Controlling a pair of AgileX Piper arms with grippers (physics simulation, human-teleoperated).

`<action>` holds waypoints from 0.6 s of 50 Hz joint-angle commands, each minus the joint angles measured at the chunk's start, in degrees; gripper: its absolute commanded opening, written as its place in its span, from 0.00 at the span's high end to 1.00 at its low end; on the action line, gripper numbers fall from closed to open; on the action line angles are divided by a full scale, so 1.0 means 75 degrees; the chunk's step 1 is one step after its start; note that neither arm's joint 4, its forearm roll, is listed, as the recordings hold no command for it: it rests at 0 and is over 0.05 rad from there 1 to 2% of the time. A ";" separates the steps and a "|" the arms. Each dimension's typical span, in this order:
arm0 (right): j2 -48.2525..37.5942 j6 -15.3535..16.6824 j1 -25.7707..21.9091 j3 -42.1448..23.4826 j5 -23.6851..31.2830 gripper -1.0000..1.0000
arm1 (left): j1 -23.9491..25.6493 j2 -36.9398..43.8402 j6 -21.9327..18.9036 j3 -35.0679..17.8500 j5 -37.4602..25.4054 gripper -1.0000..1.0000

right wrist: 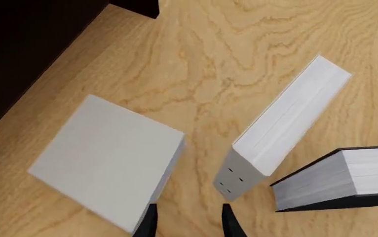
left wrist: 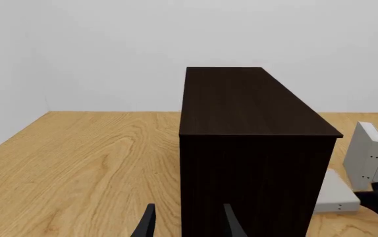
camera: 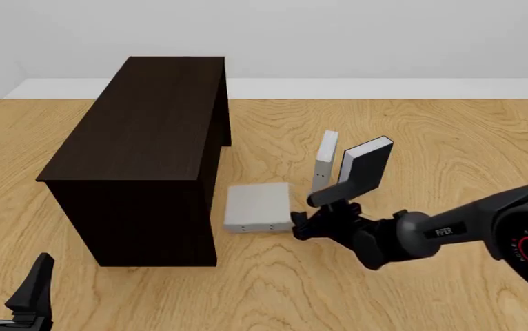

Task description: Pick up the book on the right and place it under the cabinet shelf.

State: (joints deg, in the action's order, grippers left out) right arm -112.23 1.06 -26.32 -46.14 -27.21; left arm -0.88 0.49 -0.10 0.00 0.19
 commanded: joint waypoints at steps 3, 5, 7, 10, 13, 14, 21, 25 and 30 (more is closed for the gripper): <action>-0.0137 -0.0725 -0.0509 -0.0546 0.0160 0.00 | 0.0017 -0.0030 -0.0007 -0.0001 -0.0021 0.00; -0.0172 -0.0757 -0.0551 -0.0585 0.0159 0.00 | 0.0019 -0.0025 -0.0004 -0.0001 -0.0024 0.00; -0.0221 -0.0732 -0.0571 -0.0639 0.0183 0.00 | 0.0014 -0.0028 0.0000 -0.0001 -0.0023 0.00; -0.0237 -0.0768 -0.0600 -0.0671 0.0190 0.00 | 0.0013 -0.0027 -0.0001 -0.0001 -0.0023 0.00; -0.0254 -0.0720 -0.0607 -0.0761 0.0278 0.00 | 0.0064 -0.0038 -0.0005 -0.0001 -0.0034 0.00; -0.0253 -0.0768 -0.0654 -0.0787 0.0273 0.00 | 0.0064 -0.0031 -0.0002 -0.0002 -0.0030 0.00; -0.0320 -0.0743 -0.0719 -0.0956 0.0375 0.00 | 0.0063 -0.0034 -0.0004 -0.0002 -0.0030 0.00; -0.0366 -0.0742 -0.0778 -0.1120 0.0476 0.00 | 0.0064 -0.0035 -0.0002 -0.0002 -0.0034 0.00; -0.0408 -0.0732 -0.0828 -0.1235 0.0550 0.00 | 0.0063 -0.0037 -0.0004 -0.0002 -0.0031 0.00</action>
State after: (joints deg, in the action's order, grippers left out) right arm -114.77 1.07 -29.30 -52.41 -24.12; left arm -0.57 0.40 -0.11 0.00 0.12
